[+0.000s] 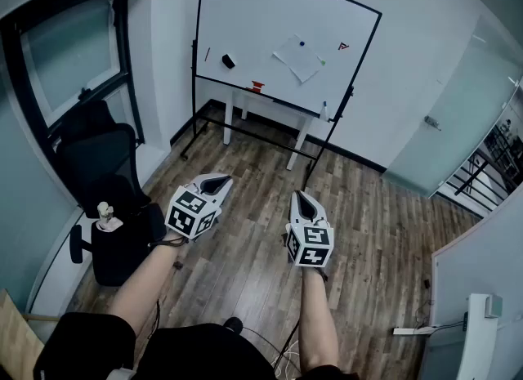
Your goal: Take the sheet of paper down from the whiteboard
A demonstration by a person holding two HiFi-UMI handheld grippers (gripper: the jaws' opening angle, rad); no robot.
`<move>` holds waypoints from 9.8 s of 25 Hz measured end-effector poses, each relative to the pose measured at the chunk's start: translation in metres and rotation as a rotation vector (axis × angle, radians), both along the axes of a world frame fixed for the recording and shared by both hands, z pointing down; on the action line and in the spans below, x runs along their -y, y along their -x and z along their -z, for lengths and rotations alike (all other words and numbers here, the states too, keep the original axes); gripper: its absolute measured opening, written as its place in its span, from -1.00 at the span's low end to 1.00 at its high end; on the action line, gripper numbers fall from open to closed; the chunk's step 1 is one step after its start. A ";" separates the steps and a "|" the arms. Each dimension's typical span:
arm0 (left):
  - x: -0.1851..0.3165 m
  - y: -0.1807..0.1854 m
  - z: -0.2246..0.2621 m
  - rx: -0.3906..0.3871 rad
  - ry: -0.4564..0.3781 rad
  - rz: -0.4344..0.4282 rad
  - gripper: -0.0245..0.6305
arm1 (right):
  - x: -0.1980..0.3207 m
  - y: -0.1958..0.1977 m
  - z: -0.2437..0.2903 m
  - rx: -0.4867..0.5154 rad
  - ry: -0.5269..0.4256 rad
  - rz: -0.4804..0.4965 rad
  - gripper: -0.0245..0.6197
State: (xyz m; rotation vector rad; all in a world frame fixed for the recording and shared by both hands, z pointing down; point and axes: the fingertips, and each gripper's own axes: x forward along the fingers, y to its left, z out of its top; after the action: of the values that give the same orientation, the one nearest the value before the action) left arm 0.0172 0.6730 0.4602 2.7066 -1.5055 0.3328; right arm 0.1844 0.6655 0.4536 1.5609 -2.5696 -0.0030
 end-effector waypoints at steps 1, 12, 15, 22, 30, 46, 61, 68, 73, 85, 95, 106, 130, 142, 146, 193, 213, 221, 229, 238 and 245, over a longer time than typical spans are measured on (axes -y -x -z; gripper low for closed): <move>0.003 -0.006 0.001 0.005 -0.002 0.002 -0.86 | 0.004 -0.005 0.002 0.012 0.003 0.009 -0.85; 0.034 -0.045 0.029 0.000 -0.050 0.023 -0.86 | 0.045 -0.048 0.007 0.073 0.015 0.033 -0.84; 0.045 -0.048 0.031 0.007 -0.055 0.031 -0.86 | 0.055 -0.052 0.010 0.084 0.010 0.035 -0.84; 0.087 -0.062 0.035 -0.007 -0.084 0.007 -0.86 | 0.091 -0.054 0.012 0.069 -0.007 0.025 -0.84; 0.190 -0.045 0.028 -0.034 -0.077 -0.027 -0.86 | 0.192 -0.037 0.011 0.023 -0.009 0.001 -0.84; 0.421 0.022 0.036 -0.055 -0.091 -0.065 -0.86 | 0.418 0.023 0.010 0.044 0.001 -0.076 -0.84; 0.537 0.044 0.011 -0.048 -0.059 -0.074 -0.86 | 0.542 0.043 -0.007 0.061 0.021 -0.074 -0.84; 0.620 0.050 0.006 -0.048 -0.061 -0.056 -0.86 | 0.627 0.049 -0.012 0.059 0.015 -0.051 -0.84; 0.678 0.046 0.004 -0.055 -0.050 -0.040 -0.86 | 0.684 0.048 -0.017 0.044 0.030 -0.029 -0.84; 0.790 0.018 0.023 -0.011 -0.040 -0.021 -0.86 | 0.802 0.026 -0.006 0.070 0.048 0.000 -0.84; 0.854 -0.008 0.031 0.018 -0.041 -0.015 -0.86 | 0.862 0.000 0.003 0.082 0.035 0.001 -0.84; 0.900 -0.030 0.039 0.009 -0.060 -0.021 -0.86 | 0.900 -0.023 0.010 0.080 0.014 -0.008 -0.84; 0.973 -0.025 0.020 -0.006 -0.028 -0.094 -0.86 | 0.957 -0.010 -0.002 0.073 0.050 -0.051 -0.84; 1.050 0.026 0.049 -0.011 -0.068 -0.132 -0.86 | 1.027 0.051 0.026 0.079 0.005 -0.093 -0.84; 1.067 0.032 0.053 -0.038 -0.060 -0.180 -0.86 | 1.043 0.062 0.022 0.062 0.013 -0.121 -0.84; 1.138 -0.031 0.039 -0.201 0.046 -0.351 -0.86 | 1.108 0.049 0.040 0.214 0.008 -0.364 -0.83; 1.139 -0.031 0.032 -0.281 0.096 -0.354 -0.86 | 1.121 0.065 0.051 0.229 -0.021 -0.369 -0.57; 1.138 -0.028 0.036 -0.343 0.134 -0.367 -0.86 | 1.125 0.065 0.051 0.239 -0.028 -0.378 -0.57; 1.139 -0.028 0.032 -0.428 0.172 -0.365 -0.86 | 1.128 0.066 0.051 0.222 -0.023 -0.406 -0.56; 1.140 -0.028 0.028 -0.546 0.242 -0.389 -0.86 | 1.127 0.065 0.050 0.223 -0.029 -0.388 -0.53; 1.140 -0.027 0.033 -0.618 0.275 -0.406 -0.86 | 1.127 0.060 0.049 0.199 -0.038 -0.380 -0.53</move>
State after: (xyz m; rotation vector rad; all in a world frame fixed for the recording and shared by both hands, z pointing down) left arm 0.0439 -0.4673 0.4275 2.5227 -0.6962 -0.2602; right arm 0.1241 -0.4616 0.4046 2.1366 -2.3739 0.1500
